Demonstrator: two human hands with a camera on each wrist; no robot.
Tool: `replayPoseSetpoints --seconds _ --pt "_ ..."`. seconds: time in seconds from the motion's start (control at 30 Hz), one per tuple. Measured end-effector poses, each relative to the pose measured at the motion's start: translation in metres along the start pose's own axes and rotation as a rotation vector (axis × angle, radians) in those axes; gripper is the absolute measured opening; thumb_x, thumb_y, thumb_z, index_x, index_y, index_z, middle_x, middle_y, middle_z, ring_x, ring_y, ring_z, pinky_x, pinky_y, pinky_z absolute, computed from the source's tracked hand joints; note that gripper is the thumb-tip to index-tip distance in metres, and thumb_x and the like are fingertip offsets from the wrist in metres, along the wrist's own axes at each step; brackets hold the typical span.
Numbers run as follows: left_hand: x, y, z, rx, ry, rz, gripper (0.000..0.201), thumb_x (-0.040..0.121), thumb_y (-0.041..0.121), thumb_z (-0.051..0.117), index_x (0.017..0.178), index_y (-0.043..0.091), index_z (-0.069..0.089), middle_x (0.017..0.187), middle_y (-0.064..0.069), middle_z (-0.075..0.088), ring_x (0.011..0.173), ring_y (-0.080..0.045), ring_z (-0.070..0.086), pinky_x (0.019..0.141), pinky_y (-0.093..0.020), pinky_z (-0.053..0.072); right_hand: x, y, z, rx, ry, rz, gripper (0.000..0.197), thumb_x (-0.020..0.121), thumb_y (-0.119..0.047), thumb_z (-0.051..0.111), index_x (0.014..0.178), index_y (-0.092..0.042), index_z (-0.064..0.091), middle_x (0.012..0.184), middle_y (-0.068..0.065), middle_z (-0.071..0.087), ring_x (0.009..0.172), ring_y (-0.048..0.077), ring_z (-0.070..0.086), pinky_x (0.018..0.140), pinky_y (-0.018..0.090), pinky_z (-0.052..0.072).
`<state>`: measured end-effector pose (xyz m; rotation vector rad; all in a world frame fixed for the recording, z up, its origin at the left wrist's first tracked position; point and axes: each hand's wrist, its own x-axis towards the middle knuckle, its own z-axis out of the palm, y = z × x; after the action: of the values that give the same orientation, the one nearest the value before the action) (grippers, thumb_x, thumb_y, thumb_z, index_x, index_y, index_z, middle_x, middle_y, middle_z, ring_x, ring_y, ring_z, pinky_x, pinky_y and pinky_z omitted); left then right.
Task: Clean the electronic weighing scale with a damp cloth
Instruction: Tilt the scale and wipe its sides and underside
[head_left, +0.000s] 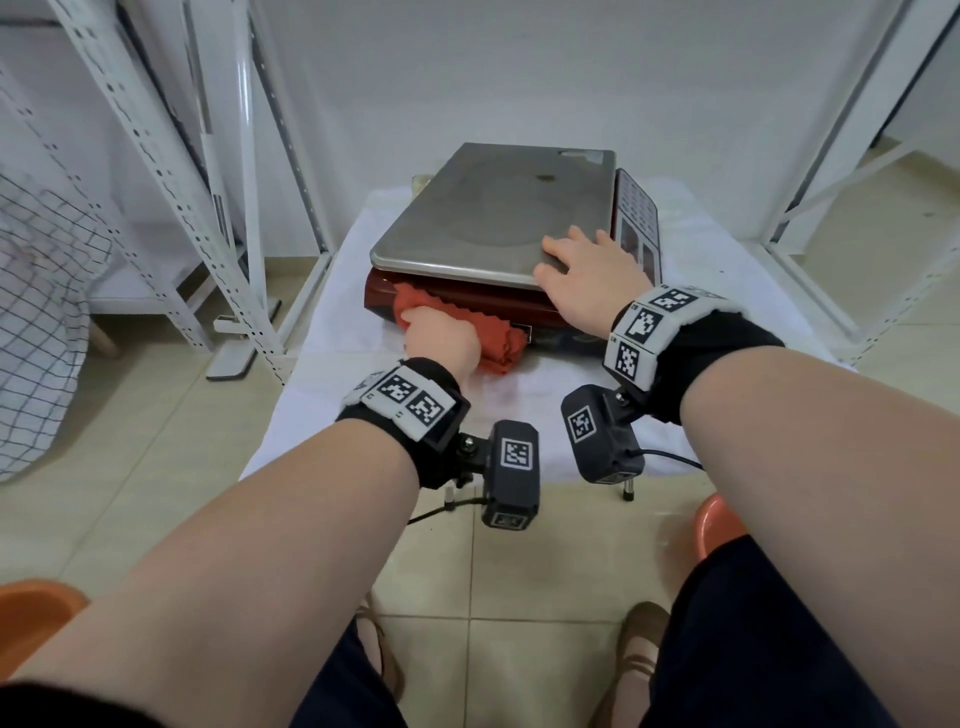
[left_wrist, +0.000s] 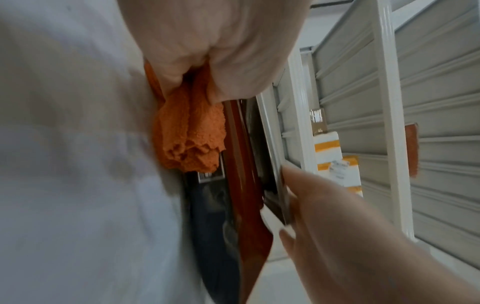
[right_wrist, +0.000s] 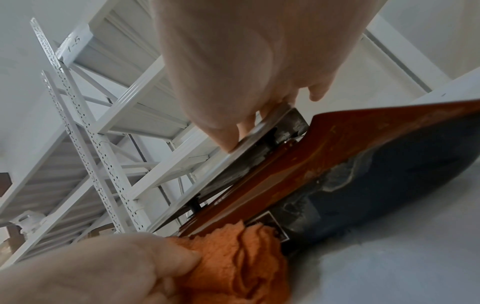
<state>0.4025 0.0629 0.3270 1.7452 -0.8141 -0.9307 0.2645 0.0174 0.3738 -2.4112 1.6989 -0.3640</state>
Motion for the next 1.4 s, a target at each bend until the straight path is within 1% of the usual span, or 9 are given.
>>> replayPoseSetpoints --seconds 0.1,0.3,0.43,0.57,0.67,0.8,1.07,1.2,1.4 --pt "-0.016 0.004 0.013 -0.003 -0.189 0.005 0.037 0.088 -0.007 0.051 0.124 -0.009 0.046 0.098 -0.017 0.064 0.071 -0.022 0.068 0.058 -0.032 0.058 0.001 0.002 -0.003 -0.001 -0.036 -0.006 0.039 0.096 -0.034 0.031 0.129 -0.018 0.045 0.122 0.006 0.045 0.119 0.029 0.037 0.100 0.046 0.035" --pt "-0.018 0.003 0.009 -0.015 -0.033 0.060 0.034 0.087 -0.007 0.042 0.120 -0.008 0.051 0.112 -0.021 0.061 0.099 -0.033 0.063 0.087 -0.041 0.053 -0.005 0.003 -0.009 0.074 -0.105 -0.011 0.046 0.099 -0.031 0.033 0.142 -0.017 0.035 0.147 0.008 0.032 0.139 0.030 0.019 0.109 0.040 0.024" --pt "-0.009 0.007 -0.003 0.028 -0.032 0.022 0.038 0.092 -0.004 0.047 0.130 -0.008 0.042 0.115 -0.016 0.060 0.072 -0.021 0.060 0.054 -0.026 0.052 -0.012 0.011 -0.010 0.287 -0.045 0.049 0.056 0.097 -0.026 0.039 0.150 -0.027 0.021 0.159 0.000 0.011 0.147 0.023 0.000 0.116 0.035 0.010" --pt "-0.021 0.013 0.011 0.007 -0.129 0.011 0.015 0.092 -0.007 0.047 0.096 0.007 0.051 0.107 -0.016 0.063 0.068 -0.019 0.062 0.050 -0.024 0.053 -0.013 0.033 -0.009 0.402 0.153 0.159 0.054 0.094 -0.021 0.042 0.146 -0.025 0.031 0.152 0.004 0.033 0.138 0.024 0.032 0.112 0.030 0.025" --pt "-0.042 0.011 0.038 0.021 -0.202 0.011 0.017 0.088 -0.007 0.051 0.080 0.008 0.051 0.087 -0.013 0.064 0.069 -0.019 0.065 0.059 -0.026 0.055 -0.015 0.044 -0.008 0.447 0.173 0.255 0.049 0.089 -0.021 0.045 0.138 -0.025 0.044 0.134 0.004 0.053 0.126 0.025 0.046 0.102 0.028 0.034" --pt "-0.045 -0.001 0.058 0.066 -0.068 0.076 0.034 0.084 -0.002 0.046 0.118 -0.007 0.049 0.114 -0.021 0.060 0.106 -0.035 0.059 0.092 -0.042 0.050 -0.020 0.046 -0.008 0.627 0.146 0.333 0.048 0.088 -0.019 0.049 0.136 -0.021 0.047 0.118 0.003 0.060 0.107 0.023 0.057 0.096 0.032 0.045" --pt "-0.025 -0.002 0.038 0.091 0.144 0.043 0.050 0.086 0.000 0.042 0.135 -0.007 0.036 0.127 -0.020 0.054 0.118 -0.035 0.052 0.101 -0.039 0.042 -0.038 0.058 -0.006 0.559 0.081 0.346 0.041 0.086 -0.020 0.052 0.127 -0.024 0.055 0.127 0.010 0.059 0.114 0.027 0.057 0.100 0.035 0.045" --pt "-0.045 0.009 0.046 0.077 -0.037 0.026 0.011 0.092 -0.004 0.041 0.095 0.002 0.050 0.105 -0.016 0.060 0.106 -0.033 0.059 0.094 -0.036 0.048 -0.038 0.058 -0.009 0.470 0.056 0.318 0.039 0.089 -0.021 0.054 0.127 -0.019 0.055 0.130 0.008 0.056 0.121 0.025 0.049 0.098 0.027 0.038" --pt "-0.048 -0.002 0.048 -0.049 -0.195 0.066 0.024 0.077 -0.011 0.047 0.098 -0.007 0.058 0.109 -0.029 0.059 0.106 -0.039 0.058 0.094 -0.045 0.049 -0.042 0.056 -0.011 0.542 0.036 0.311 0.038 0.086 -0.021 0.056 0.125 -0.021 0.056 0.121 0.006 0.061 0.112 0.022 0.055 0.100 0.033 0.043"
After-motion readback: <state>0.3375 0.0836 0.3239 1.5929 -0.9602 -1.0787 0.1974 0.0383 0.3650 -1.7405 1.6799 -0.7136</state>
